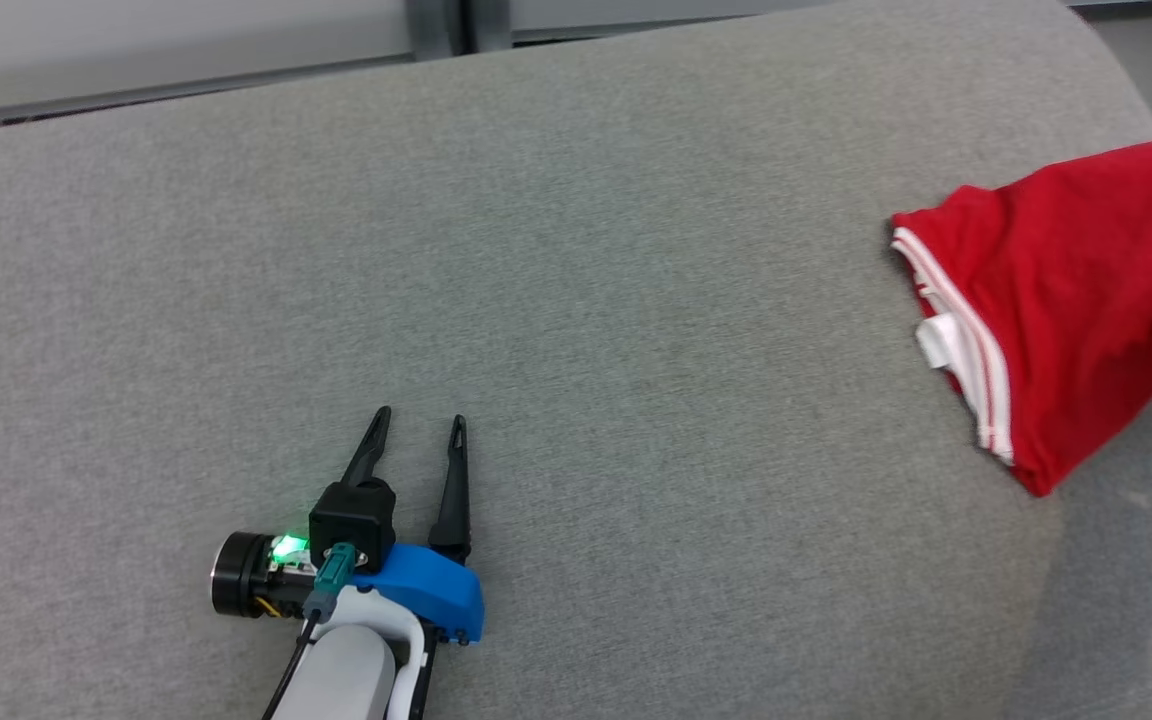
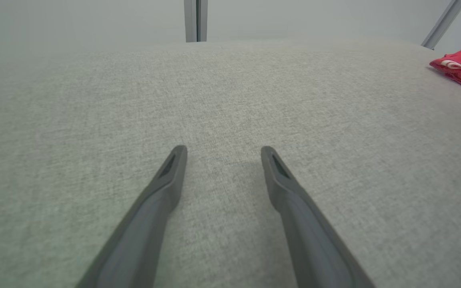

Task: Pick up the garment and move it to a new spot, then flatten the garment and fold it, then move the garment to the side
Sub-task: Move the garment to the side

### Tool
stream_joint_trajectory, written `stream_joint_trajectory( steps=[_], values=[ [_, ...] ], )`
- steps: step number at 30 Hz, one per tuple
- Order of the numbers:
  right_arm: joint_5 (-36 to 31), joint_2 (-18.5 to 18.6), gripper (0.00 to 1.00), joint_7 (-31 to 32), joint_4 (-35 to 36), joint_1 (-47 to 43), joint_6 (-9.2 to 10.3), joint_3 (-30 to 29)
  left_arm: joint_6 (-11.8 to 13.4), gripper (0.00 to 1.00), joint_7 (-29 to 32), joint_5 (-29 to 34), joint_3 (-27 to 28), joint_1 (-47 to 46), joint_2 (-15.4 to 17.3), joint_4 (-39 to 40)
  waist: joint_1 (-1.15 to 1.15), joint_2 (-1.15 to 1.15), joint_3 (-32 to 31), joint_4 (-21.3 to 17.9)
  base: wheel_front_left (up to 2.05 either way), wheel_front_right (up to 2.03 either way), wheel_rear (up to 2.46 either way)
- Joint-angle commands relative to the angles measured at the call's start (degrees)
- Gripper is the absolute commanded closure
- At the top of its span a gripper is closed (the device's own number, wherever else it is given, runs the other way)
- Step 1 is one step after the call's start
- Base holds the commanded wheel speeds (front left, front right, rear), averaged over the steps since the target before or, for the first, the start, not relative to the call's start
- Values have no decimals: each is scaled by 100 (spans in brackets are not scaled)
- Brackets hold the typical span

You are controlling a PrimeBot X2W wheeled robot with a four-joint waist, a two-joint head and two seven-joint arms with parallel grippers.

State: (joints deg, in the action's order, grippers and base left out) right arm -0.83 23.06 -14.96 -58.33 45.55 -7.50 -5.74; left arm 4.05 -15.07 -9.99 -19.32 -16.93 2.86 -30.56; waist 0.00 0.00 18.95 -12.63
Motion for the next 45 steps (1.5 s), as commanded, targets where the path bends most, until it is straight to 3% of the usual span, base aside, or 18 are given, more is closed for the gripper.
stream_joint_trajectory(
  steps=[1, 7, 8, 9, 10, 16, 19, 27, 31, 38, 45],
  values=[
    [-190, 158, 100, -33, -110, 150, 2, -198, 8, 0, -13, 41, 12, -126, 9, 1, 0, 0, 257, 308, 0, 0, 0],
    [-1112, 417, 100, -33, -367, 391, 2, -1244, 11, 0, 1, 56, 65, -94, 43, -20, 0, 0, 382, 576, 0, 0, 0],
    [-1262, 445, 88, -32, -335, 398, 2, -1451, 13, 0, 1, 54, 74, -96, 53, -25, 0, 0, 397, 593, 0, 0, 0],
    [-1447, 458, 29, -30, -300, 394, 2, -1653, 11, 0, 2, 58, 80, -103, 60, -32, 0, 0, 406, 607, 0, 0, 0],
    [-1621, 455, 0, 12, -257, 390, 2, -1895, 11, 0, 4, 66, 86, -104, 64, -35, 0, 0, 413, 618, 0, 0, 0],
    [-2445, 32, 0, -20, 127, 462, 2, -2809, 32, 0, 2, 29, 98, -154, 65, -13, 0, 0, 374, 639, 0, 0, 0],
    [-2243, -326, 0, -29, 521, 598, 1, -2843, 79, 0, 0, -15, 130, -141, 52, 48, 0, 0, 309, 644, 0, 0, 0],
    [-1189, -1349, 0, -30, 1864, -148, 1, -1846, 196, 0, -4, -109, 323, -38, 4, 212, 0, 0, 8, 778, 0, 0, 0],
    [-748, -1667, 0, -30, 2277, -674, 2, -1364, 276, 0, -7, -231, 498, 65, 5, 246, 0, 0, -156, 943, 0, 0, 0],
    [-164, -1970, 0, -31, 2612, -1645, 1, -765, 322, 0, -7, -228, 680, 275, 3, 245, 0, 0, -534, 1276, 0, 0, 0],
    [301, -2006, 0, -31, 2645, -2394, 1, -147, 378, 0, -7, -181, 896, 556, 7, 172, 0, 0, -900, 1414, 0, 0, 0]
  ],
)
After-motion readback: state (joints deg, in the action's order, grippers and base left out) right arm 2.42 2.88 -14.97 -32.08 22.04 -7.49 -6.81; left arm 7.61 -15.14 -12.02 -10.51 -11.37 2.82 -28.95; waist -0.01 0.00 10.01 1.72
